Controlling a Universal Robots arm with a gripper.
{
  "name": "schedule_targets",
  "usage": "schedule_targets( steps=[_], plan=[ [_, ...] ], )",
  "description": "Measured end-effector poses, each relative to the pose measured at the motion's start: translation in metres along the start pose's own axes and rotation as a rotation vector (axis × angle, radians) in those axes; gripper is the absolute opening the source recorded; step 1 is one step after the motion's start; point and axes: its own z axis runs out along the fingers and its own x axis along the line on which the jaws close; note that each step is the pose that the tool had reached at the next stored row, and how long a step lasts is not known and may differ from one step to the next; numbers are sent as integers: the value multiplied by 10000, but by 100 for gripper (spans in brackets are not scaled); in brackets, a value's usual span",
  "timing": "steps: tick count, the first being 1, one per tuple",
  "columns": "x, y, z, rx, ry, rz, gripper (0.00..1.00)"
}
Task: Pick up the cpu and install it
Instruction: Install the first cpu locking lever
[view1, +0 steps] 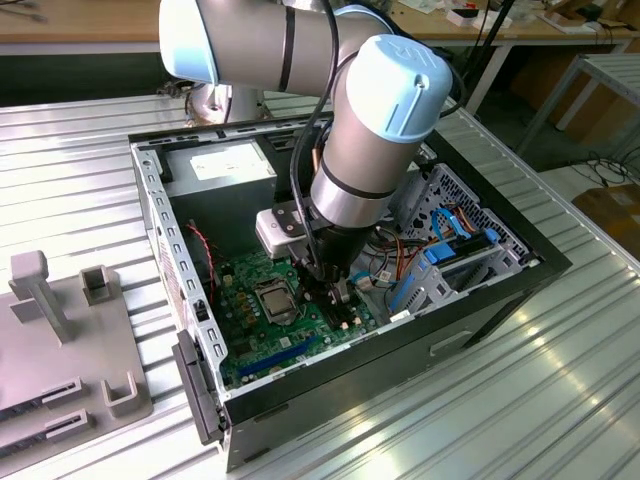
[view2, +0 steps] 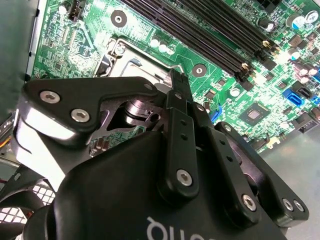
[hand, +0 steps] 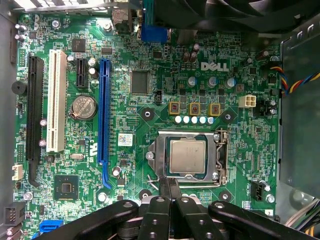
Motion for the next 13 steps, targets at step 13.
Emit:
schedule_targets(
  steps=[13],
  plan=[
    [-121,120,9,0,1,1,11]
  ],
)
